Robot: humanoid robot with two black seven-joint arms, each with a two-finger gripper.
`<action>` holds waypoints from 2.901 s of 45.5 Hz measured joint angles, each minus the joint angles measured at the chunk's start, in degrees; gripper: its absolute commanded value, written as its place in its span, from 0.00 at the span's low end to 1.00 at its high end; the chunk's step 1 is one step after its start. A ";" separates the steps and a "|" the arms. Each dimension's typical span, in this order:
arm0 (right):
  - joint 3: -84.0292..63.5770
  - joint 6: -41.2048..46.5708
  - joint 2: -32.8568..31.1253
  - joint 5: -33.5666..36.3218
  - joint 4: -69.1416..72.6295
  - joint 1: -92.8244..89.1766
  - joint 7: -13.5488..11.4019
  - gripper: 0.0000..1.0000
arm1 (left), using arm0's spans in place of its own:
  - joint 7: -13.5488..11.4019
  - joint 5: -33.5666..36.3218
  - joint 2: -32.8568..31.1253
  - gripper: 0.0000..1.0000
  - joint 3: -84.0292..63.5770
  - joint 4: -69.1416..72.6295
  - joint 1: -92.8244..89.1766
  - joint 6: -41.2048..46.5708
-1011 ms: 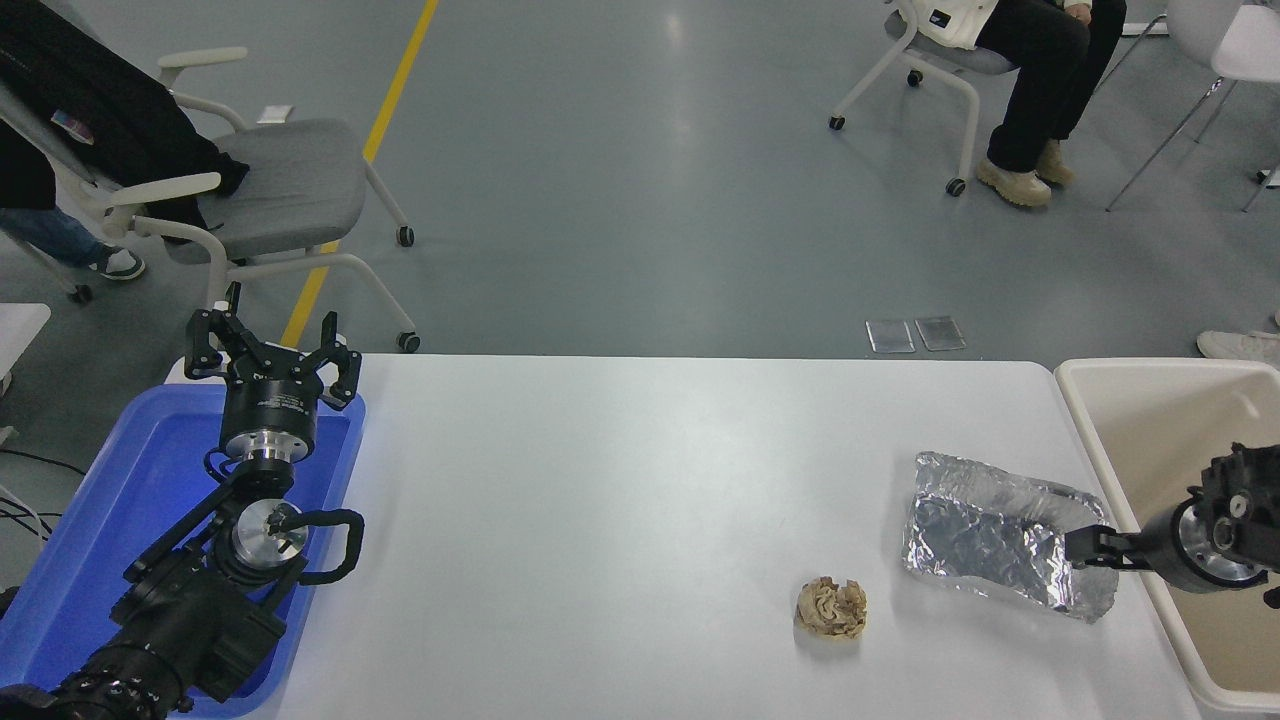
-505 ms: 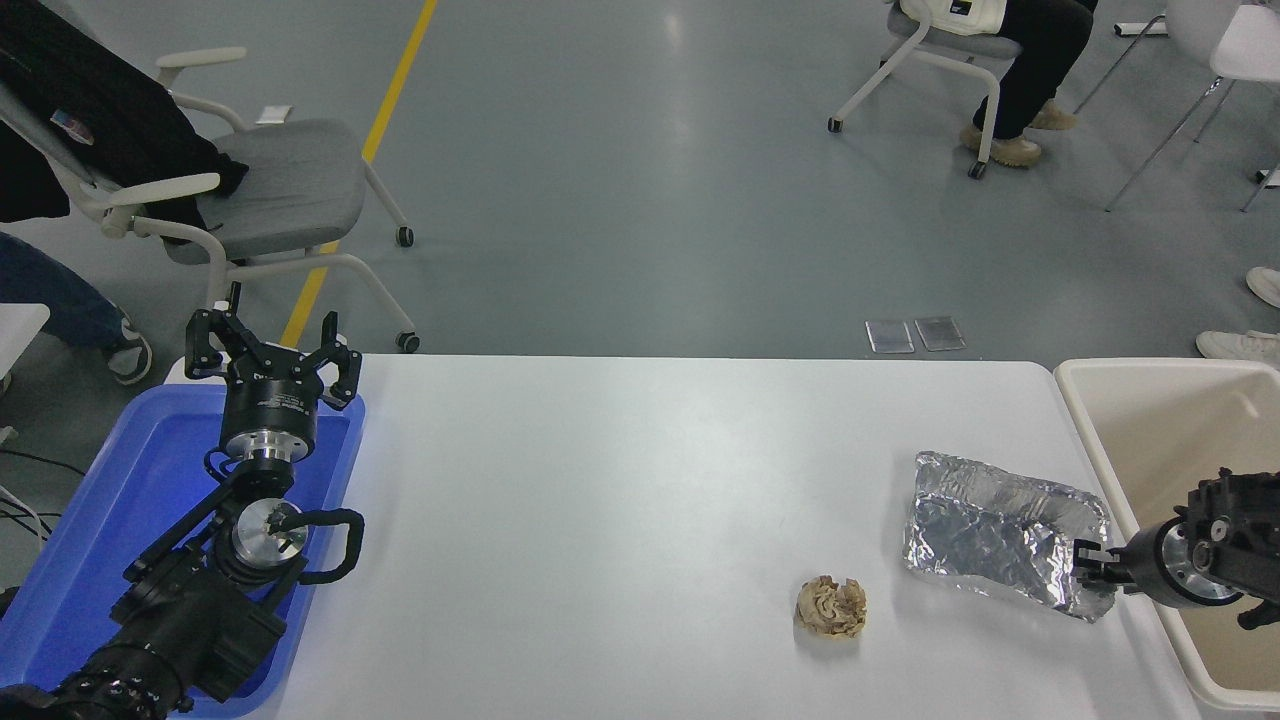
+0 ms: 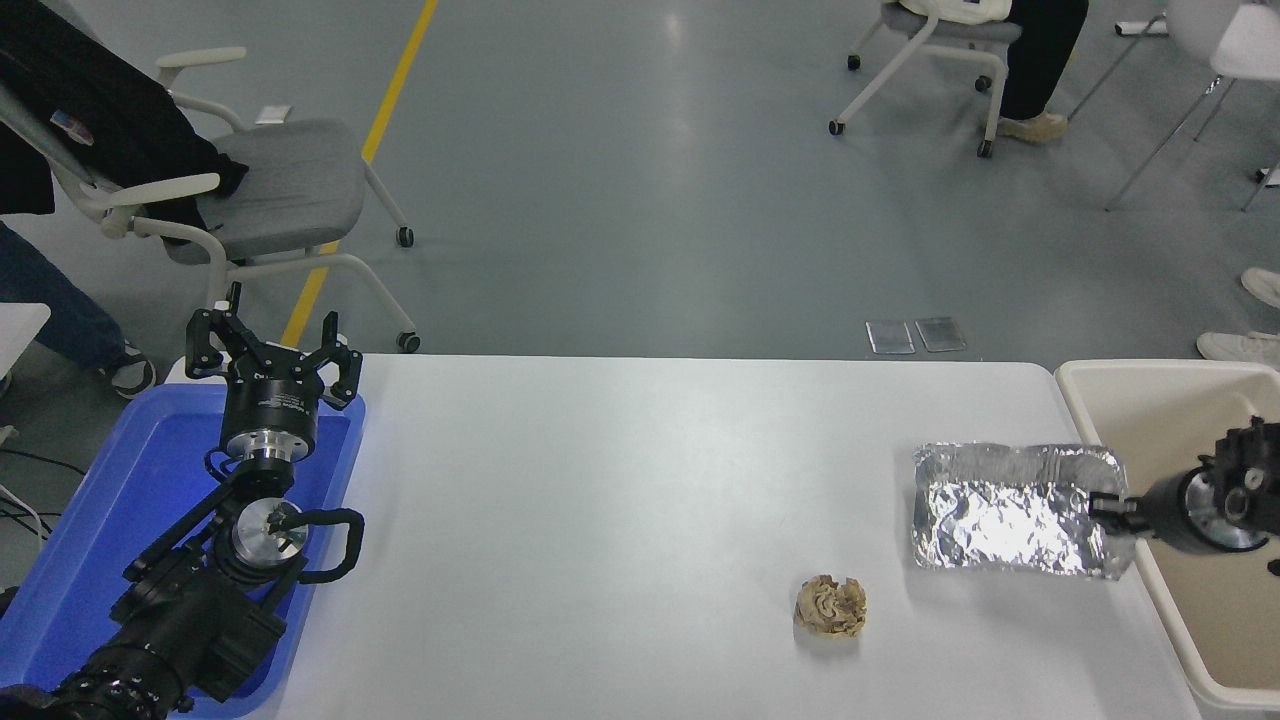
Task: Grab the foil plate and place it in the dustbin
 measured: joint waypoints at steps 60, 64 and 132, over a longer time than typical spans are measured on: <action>-41.38 9.23 -14.54 -9.39 -0.05 48.98 3.71 0.00 | 0.00 0.00 0.00 0.99 0.00 0.00 0.10 0.01; -35.83 5.18 -15.48 -10.16 -4.78 38.69 4.91 0.00 | 0.00 -0.02 0.00 0.99 0.00 0.00 0.10 0.01; 21.79 -11.53 1.79 3.69 -28.29 -27.51 6.20 1.00 | 0.00 -0.09 0.00 0.99 0.00 0.06 -0.06 0.00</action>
